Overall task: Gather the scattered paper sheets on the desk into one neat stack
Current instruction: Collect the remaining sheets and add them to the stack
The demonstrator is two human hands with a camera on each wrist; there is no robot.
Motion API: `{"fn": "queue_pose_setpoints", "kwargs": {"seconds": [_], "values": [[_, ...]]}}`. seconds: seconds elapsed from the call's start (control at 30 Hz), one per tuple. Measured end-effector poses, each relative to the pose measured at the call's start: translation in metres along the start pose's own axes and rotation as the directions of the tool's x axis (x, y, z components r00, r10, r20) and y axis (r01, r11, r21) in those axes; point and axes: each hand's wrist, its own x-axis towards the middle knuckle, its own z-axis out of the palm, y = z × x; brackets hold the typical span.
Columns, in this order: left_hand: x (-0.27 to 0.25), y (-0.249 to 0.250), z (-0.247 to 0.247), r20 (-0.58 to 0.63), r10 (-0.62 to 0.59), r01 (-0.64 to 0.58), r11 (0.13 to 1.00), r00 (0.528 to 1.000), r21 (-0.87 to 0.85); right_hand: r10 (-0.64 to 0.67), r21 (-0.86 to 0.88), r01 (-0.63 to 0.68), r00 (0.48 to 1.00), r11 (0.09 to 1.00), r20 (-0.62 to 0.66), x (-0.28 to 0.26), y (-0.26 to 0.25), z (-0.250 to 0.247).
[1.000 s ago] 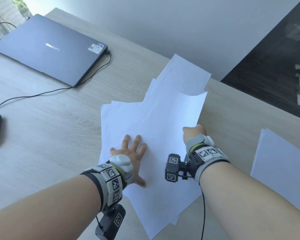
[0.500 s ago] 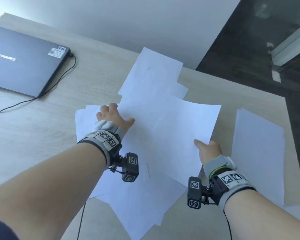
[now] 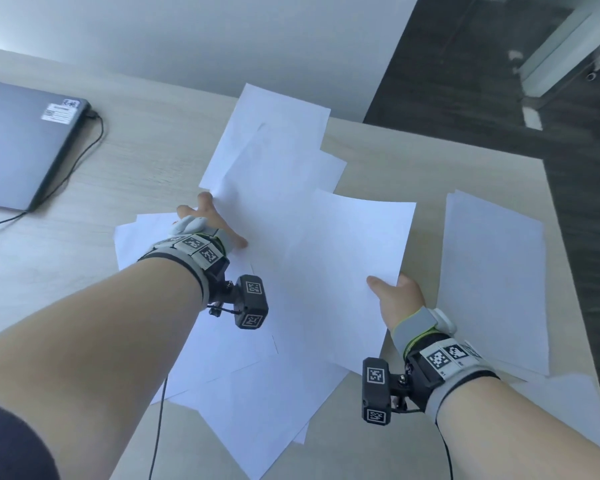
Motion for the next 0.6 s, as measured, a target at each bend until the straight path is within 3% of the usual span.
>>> {"fn": "queue_pose_setpoints", "kwargs": {"seconds": [0.17,0.27,0.33,0.4,0.47,0.6], "values": [[0.0,0.013,0.0,-0.034,-0.047,0.048,0.998,0.998,0.032,-0.009,0.043,0.009,1.0,0.999,0.016,0.002,0.007,-0.003],[-0.002,0.01,0.002,-0.075,0.033,-0.045,0.985,0.997,-0.166,0.001,0.108,-0.004,1.0,0.994,0.027,0.002,0.01,-0.008],[-0.011,-0.004,0.009,-0.054,0.09,-0.104,0.922,0.994,-0.373,0.026,0.185,-0.036,0.998,0.982,0.054,0.0,0.013,-0.011],[-0.029,-0.022,0.018,-0.005,0.077,-0.063,0.764,0.997,-0.642,0.061,0.272,-0.082,0.994,0.959,0.086,-0.003,0.012,-0.018],[-0.049,-0.039,0.029,0.095,0.082,0.018,0.659,0.992,-0.752,0.096,0.327,-0.124,0.99,0.937,0.101,-0.004,0.012,-0.023],[-0.084,-0.066,0.054,0.298,0.146,0.131,0.662,0.943,-0.738,0.12,0.331,-0.159,0.983,0.93,0.137,-0.003,0.01,-0.022]]}}
